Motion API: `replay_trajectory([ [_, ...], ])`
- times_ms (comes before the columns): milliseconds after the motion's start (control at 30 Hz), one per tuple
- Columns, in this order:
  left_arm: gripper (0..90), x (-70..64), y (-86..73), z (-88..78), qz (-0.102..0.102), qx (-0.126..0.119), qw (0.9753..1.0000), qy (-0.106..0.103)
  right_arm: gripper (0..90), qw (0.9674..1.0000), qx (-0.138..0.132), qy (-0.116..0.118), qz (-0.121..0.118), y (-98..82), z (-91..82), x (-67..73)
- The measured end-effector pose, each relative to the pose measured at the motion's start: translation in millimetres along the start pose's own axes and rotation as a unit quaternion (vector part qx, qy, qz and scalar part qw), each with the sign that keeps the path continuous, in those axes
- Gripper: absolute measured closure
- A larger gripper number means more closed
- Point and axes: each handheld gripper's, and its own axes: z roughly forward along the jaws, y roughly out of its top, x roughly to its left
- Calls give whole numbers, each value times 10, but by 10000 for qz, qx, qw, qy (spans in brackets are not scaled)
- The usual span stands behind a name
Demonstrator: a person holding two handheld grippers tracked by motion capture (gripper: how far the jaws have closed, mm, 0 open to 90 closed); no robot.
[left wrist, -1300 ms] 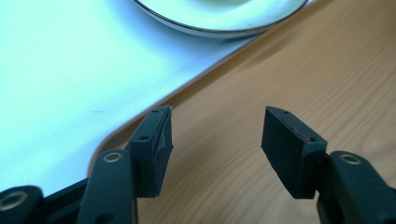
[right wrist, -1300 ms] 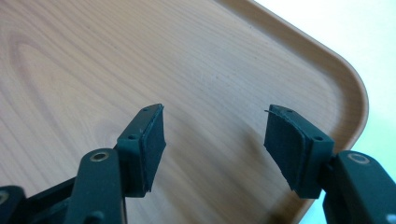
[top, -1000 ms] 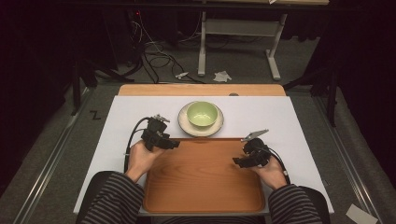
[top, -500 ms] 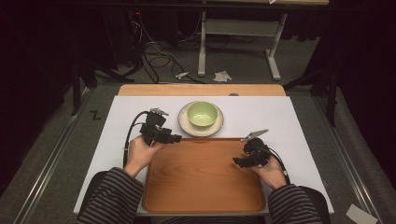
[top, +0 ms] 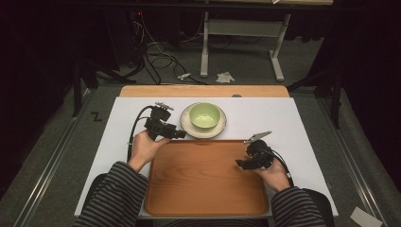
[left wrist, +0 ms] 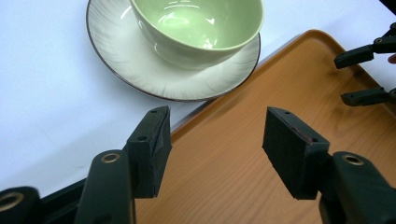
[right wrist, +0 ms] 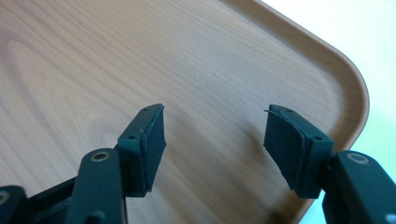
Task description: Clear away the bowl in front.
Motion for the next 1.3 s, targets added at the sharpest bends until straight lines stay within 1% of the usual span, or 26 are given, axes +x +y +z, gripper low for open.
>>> replay_trajectory([
  [33,419,-8,17,13,15,10,10000,20,399,10000,-1,-2,-16,0,2,-3],
  [67,418,-2,27,17,101,41,9999,31,399,10000,-16,13,-2,0,5,-3],
  [100,418,-12,45,31,52,14,10000,43,399,10000,-17,15,-3,0,7,-4],
  [133,416,-16,76,61,40,38,10000,78,399,10000,-14,10,-3,0,7,-4],
  [200,415,-15,89,77,62,51,9999,103,400,10000,-15,10,-6,0,6,-4],
  [500,413,-5,203,288,35,180,9994,310,413,10000,3,50,-6,1,7,8],
  [567,424,-2,239,320,27,192,9992,356,418,10000,27,55,-68,1,10,7],
  [633,424,9,293,365,26,221,9989,424,418,10000,27,59,-71,2,10,8],
  [867,421,8,385,476,22,244,9982,539,419,10000,11,65,-74,2,7,6],
  [967,423,14,423,554,-68,176,9980,605,419,10000,14,65,-72,2,7,7],
  [1000,424,24,435,593,-144,152,9979,615,419,10000,13,64,-73,2,8,7],
  [1067,425,45,450,687,-214,170,9972,700,417,9999,43,55,-79,5,12,7],
  [1100,426,45,450,687,-214,170,9972,700,417,9999,43,55,-79,5,12,7],
  [1167,426,61,470,739,-225,192,9966,771,416,9999,20,73,-86,3,10,7],
  [1200,427,68,497,778,-253,154,9962,821,416,10000,11,64,-61,1,8,7],
  [1300,430,69,526,802,-278,128,9959,846,416,10000,5,67,-65,2,8,0],
])
